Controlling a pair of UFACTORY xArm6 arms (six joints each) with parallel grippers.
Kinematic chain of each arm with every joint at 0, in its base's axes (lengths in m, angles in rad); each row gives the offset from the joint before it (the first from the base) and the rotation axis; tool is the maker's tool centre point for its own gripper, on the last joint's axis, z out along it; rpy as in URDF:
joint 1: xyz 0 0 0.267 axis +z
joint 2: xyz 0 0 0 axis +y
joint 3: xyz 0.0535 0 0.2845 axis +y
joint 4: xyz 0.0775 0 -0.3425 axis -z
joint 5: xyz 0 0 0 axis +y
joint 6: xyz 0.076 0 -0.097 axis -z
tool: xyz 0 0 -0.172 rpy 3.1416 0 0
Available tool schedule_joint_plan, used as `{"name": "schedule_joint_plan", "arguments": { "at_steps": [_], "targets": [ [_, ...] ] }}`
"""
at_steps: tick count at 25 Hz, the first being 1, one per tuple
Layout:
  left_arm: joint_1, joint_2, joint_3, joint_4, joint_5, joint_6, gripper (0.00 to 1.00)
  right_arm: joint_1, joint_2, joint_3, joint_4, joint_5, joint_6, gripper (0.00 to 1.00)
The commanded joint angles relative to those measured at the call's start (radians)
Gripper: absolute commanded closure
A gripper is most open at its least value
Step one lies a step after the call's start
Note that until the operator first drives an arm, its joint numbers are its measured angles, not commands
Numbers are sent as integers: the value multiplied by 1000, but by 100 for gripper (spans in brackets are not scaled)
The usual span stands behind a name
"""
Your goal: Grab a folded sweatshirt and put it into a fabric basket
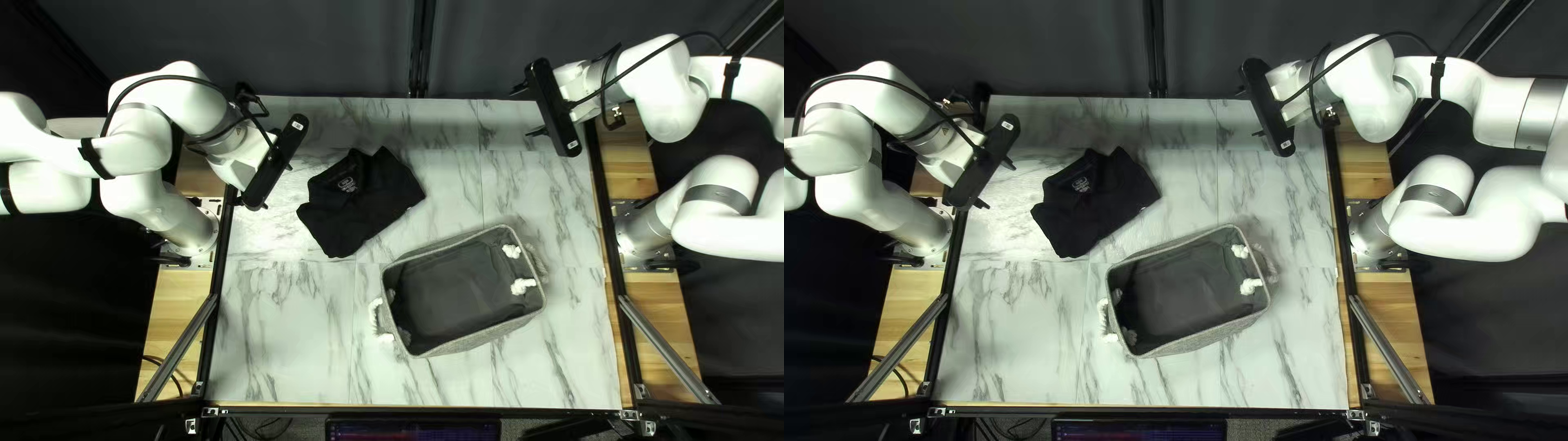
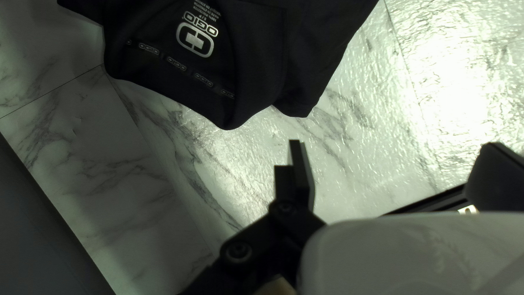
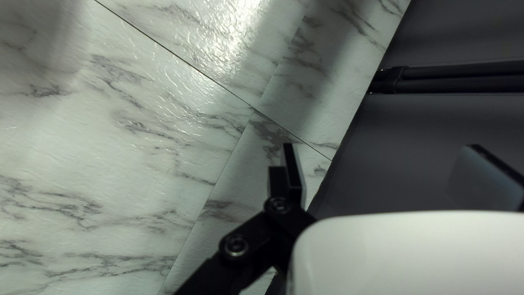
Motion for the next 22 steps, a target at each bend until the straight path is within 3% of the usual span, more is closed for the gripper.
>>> {"name": "schedule_joint_plan", "arguments": {
  "at_steps": [1, 9, 15, 22],
  "targets": [
    [0, 0, 0, 0, 0, 0, 0, 40, 103, -62, -13, -32, 2, 0],
    [0, 0, 0, 0, 0, 0, 0, 64, 405, -297, 121, -6, -206, 0],
    [0, 0, 0, 0, 0, 0, 0, 131, 611, -494, -6, 60, -47, 0],
    [0, 0, 0, 0, 0, 0, 0, 191, 789, -615, -112, 55, 110, 0]
  ]
}}
